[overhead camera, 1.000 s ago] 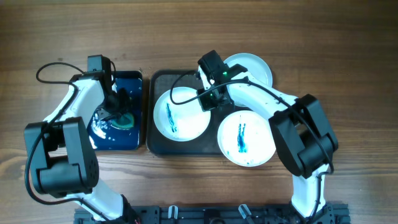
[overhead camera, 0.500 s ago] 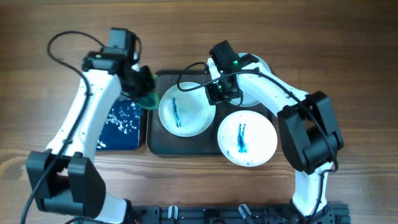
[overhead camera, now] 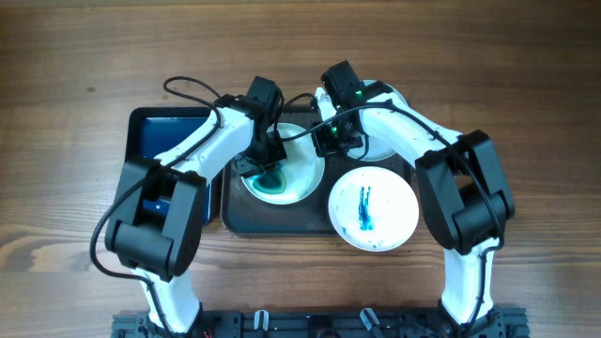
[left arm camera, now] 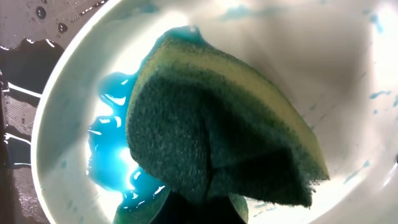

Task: Clean dirty plates on tray and stack at the side
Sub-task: 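Scrub the held white plate with the sponge in the left gripper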

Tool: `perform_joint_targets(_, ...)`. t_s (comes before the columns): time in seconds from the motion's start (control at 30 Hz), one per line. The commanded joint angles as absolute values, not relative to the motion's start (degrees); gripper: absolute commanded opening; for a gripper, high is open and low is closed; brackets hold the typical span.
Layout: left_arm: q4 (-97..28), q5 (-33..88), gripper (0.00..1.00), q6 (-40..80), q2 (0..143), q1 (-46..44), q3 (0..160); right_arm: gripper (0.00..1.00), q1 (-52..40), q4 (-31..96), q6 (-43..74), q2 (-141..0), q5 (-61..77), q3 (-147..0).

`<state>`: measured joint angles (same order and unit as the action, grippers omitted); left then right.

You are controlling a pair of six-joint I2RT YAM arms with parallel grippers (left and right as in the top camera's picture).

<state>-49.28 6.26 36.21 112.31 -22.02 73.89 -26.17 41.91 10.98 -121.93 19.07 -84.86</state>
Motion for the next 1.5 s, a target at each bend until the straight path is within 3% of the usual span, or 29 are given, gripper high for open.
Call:
perform_joint_targets(0.0,-50.02,-5.43,0.04,44.29,115.94,-21.96,73.10,0.04,-25.78,41.25,10.50,-123.35,19.38,-84.77)
perform_joint_targets(0.07,-50.48,-12.38,0.04,45.76,115.94,-21.28,73.14,0.04,-25.78,42.96,13.04,-123.35,15.22,-84.77)
perform_joint_targets(0.2,-53.84,-11.05,0.04,45.19,115.83,-15.62,73.14,0.04,-25.76,45.76,13.45,-123.37,13.87,-84.75)
perform_joint_targets(0.3,-51.29,2.55,0.04,35.00,115.83,-12.45,73.14,0.05,-25.52,45.69,13.45,-123.68,19.16,-84.05)
perform_joint_targets(0.47,-44.86,22.26,0.04,19.07,115.83,-15.14,73.14,0.04,-25.47,46.33,9.28,-125.49,23.51,-83.74)
perform_joint_targets(0.6,-39.57,26.57,0.04,14.92,115.83,-19.40,73.14,0.04,-25.47,46.11,9.02,-125.49,23.68,-83.74)
perform_joint_targets(0.67,-38.04,25.69,0.04,13.72,115.83,-20.45,73.19,0.04,-25.47,46.13,9.08,-125.49,23.68,-83.74)
perform_joint_targets(0.8,-41.98,-5.58,0.04,36.88,115.83,-18.61,73.23,0.04,-25.47,46.13,9.10,-125.51,22.96,-83.74)
perform_joint_targets(0.87,-48.16,-12.80,0.04,41.30,115.83,-18.87,73.23,0.04,-25.47,46.13,9.08,-125.60,22.76,-83.74)
perform_joint_targets(0.97,-52.56,-6.24,0.04,39.05,115.83,-20.64,73.23,0.04,-25.47,45.71,9.08,-126.50,22.79,-83.74)
perform_joint_targets(1.07,-47.33,25.93,0.04,18.59,115.83,-21.93,73.23,0.04,-25.47,45.76,9.08,-126.98,22.81,-83.74)
perform_joint_targets(1.1,-46.06,28.88,0.04,16.91,115.83,-21.91,73.23,0.04,-25.47,45.76,9.02,-126.98,22.79,-83.74)
perform_joint_targets(1.2,-43.90,9.39,0.04,31.38,115.83,-20.23,73.23,0.04,-25.47,45.91,8.93,-126.98,22.76,-83.74)
perform_joint_targets(1.3,-49.63,-10.04,0.04,44.01,115.83,-18.81,73.87,0.04,-25.47,45.89,8.95,-126.98,22.57,-83.74)
perform_joint_targets(1.37,-53.49,-12.23,0.04,45.89,115.83,-18.50,73.95,0.04,-25.47,45.78,8.73,-127.00,22.15,-83.74)
perform_joint_targets(1.47,-54.17,1.61,0.04,38.24,115.83,-20.10,73.93,0.04,-25.47,45.71,8.75,-127.13,22.13,-83.74)
